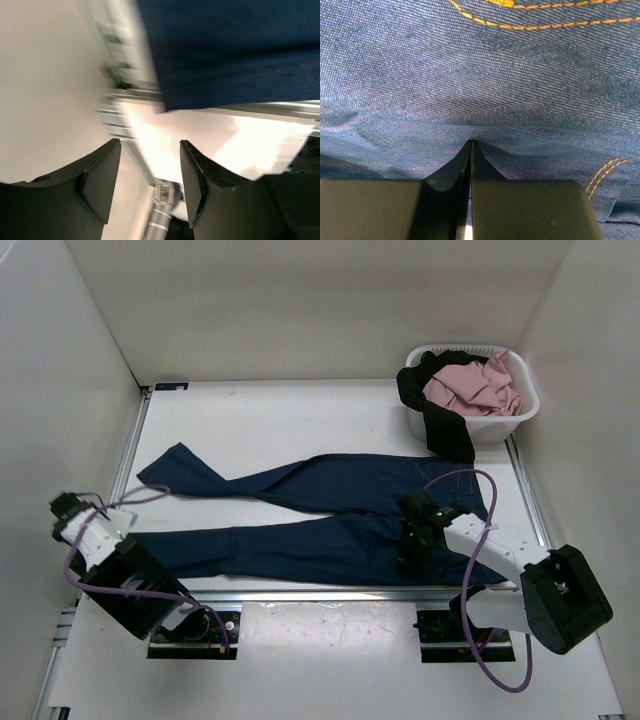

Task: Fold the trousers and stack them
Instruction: Flatten the trousers out

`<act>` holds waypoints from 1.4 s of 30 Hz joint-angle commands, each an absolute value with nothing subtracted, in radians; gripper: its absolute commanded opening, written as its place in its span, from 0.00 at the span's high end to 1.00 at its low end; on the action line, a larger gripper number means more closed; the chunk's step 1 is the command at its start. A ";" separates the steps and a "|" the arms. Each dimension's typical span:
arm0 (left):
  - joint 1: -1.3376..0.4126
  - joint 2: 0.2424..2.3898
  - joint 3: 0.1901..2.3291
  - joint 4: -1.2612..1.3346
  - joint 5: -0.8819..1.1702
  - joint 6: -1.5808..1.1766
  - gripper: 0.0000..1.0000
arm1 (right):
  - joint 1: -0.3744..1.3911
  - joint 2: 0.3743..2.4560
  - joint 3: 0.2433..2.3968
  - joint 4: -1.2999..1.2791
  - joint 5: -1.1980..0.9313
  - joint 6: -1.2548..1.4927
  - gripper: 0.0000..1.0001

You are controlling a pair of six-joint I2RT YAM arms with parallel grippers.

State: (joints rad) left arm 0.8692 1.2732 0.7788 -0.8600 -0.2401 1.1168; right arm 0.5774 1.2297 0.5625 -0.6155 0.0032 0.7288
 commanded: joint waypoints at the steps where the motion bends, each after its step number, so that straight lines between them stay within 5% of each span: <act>1: 0.873 1.302 1.049 -0.996 -0.074 1.053 0.38 | 0.584 1.289 0.558 -0.624 0.047 0.684 1.00; 5: 0.746 1.403 1.138 -1.032 -0.056 0.924 0.39 | 0.584 1.298 0.731 -0.692 0.133 0.643 1.00; 17: 0.575 1.531 0.795 -0.755 -0.212 0.824 0.42 | 0.565 1.667 0.977 -0.683 0.103 0.623 1.00; 30: 0.450 1.723 1.049 -0.649 -0.176 0.655 0.42 | 0.350 1.980 1.434 -0.693 0.161 0.618 1.00; 37: 0.449 1.669 1.017 -0.689 -0.166 0.656 0.36 | 0.350 1.928 1.494 -0.692 0.121 0.513 1.00; 42: 0.449 1.554 0.922 -0.703 -0.155 0.676 0.34 | 0.506 1.735 1.413 -0.667 0.158 0.413 1.00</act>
